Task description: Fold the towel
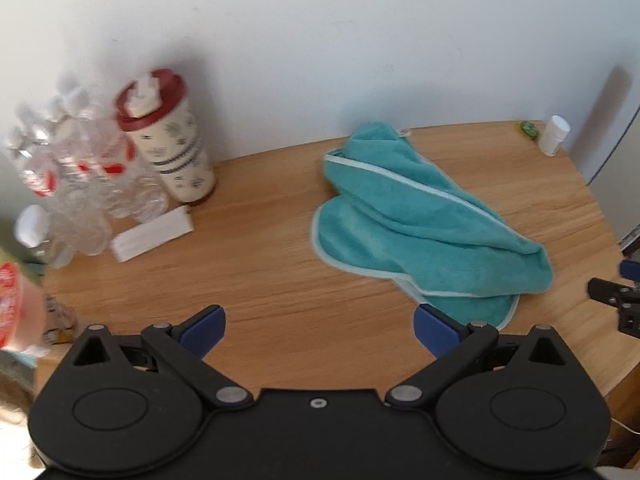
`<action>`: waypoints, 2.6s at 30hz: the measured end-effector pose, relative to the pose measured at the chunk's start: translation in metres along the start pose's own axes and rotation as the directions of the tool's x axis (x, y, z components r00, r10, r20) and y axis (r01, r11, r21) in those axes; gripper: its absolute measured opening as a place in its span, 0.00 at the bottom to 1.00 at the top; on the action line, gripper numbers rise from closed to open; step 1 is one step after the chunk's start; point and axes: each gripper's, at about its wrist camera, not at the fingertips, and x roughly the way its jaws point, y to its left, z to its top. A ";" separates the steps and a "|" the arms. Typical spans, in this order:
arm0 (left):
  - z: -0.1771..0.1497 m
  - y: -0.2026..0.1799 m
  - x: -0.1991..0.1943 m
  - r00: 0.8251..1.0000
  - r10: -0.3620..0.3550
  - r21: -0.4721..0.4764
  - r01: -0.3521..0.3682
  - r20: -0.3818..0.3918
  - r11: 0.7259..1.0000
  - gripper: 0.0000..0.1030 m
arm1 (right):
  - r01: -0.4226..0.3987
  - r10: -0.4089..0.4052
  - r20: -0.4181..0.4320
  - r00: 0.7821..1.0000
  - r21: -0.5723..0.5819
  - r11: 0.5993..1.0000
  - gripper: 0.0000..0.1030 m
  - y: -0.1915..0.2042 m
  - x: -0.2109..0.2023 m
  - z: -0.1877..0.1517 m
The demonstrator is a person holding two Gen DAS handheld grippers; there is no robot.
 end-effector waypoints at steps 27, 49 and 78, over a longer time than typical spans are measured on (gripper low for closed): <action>0.017 0.017 0.167 0.998 0.058 -0.149 -0.062 -0.031 0.987 0.91 | -0.289 0.264 -0.135 0.955 -0.226 0.930 0.34 -0.032 0.146 0.036; 0.024 0.015 0.167 1.000 -0.013 -0.214 0.013 0.001 0.977 0.04 | -0.377 0.378 -0.007 0.926 -0.094 0.921 0.05 -0.067 0.093 0.065; 0.028 0.077 0.041 0.982 0.085 -0.102 -0.068 0.171 0.992 0.03 | -0.533 0.549 -0.111 0.829 0.143 0.834 0.05 0.029 0.052 0.033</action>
